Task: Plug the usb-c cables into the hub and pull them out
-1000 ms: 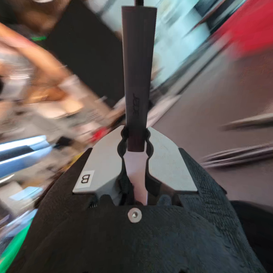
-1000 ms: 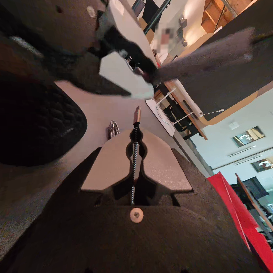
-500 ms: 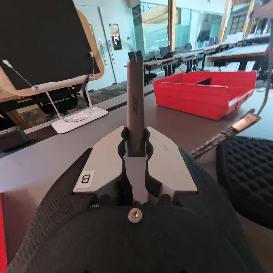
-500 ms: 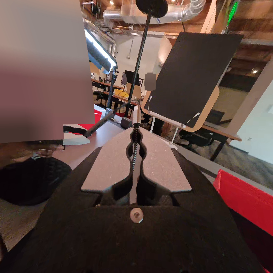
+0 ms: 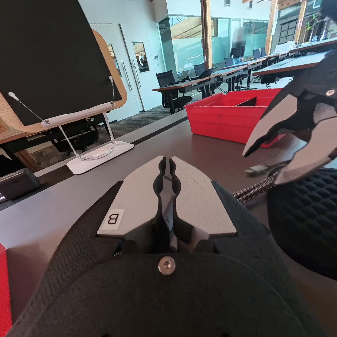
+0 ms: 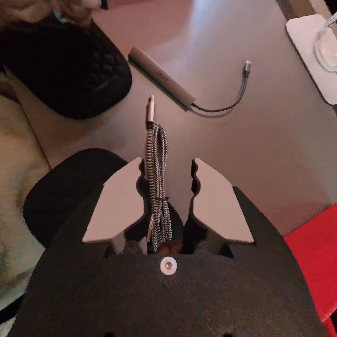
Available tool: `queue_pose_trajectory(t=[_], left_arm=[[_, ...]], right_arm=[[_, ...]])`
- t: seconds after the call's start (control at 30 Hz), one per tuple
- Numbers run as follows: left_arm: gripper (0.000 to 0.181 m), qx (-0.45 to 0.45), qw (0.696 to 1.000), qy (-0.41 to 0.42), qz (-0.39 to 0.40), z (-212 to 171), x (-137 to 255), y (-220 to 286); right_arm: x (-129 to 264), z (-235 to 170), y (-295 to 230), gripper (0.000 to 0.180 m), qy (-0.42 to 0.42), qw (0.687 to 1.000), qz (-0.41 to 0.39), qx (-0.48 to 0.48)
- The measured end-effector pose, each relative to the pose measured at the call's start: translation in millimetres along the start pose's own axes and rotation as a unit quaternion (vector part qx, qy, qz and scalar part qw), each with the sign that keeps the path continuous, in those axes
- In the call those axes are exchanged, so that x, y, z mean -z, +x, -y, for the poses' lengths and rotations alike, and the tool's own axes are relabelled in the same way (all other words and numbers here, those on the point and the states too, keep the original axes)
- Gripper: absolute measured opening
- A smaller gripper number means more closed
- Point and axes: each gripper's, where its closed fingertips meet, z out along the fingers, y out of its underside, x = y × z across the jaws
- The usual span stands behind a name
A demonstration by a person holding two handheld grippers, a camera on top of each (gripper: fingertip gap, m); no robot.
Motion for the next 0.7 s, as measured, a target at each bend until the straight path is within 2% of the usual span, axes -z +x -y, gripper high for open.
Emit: queue_pose_trajectory(t=[0.13,0.23,0.37,0.43,0.57,0.7], left_arm=[[0.006,0.001,1.000,0.011,0.007,3,2,-2],[0.008,-0.012,1.000,0.008,0.011,1,1,-1],[0.012,-0.028,0.999,0.007,0.014,0,0,-1],[0.022,-0.033,0.999,-0.003,0.001,-2,-1,2],[0.048,-0.034,0.986,-0.128,-0.097,-34,-1,15],[0.051,-0.011,0.948,-0.275,-0.161,-71,8,16]], right_arm=[[5,-32,-11,0.077,-0.105,0.994,0.023,-0.005],[-8,-47,-12,0.070,-0.142,0.989,0.023,-0.027],[-13,-47,-17,0.061,-0.135,0.985,0.084,-0.074],[-16,-49,-21,0.052,-0.135,0.978,0.123,-0.098],[-17,-50,-19,0.054,-0.112,0.974,0.155,-0.118],[-18,-49,-19,0.052,-0.092,0.974,0.170,-0.119]])
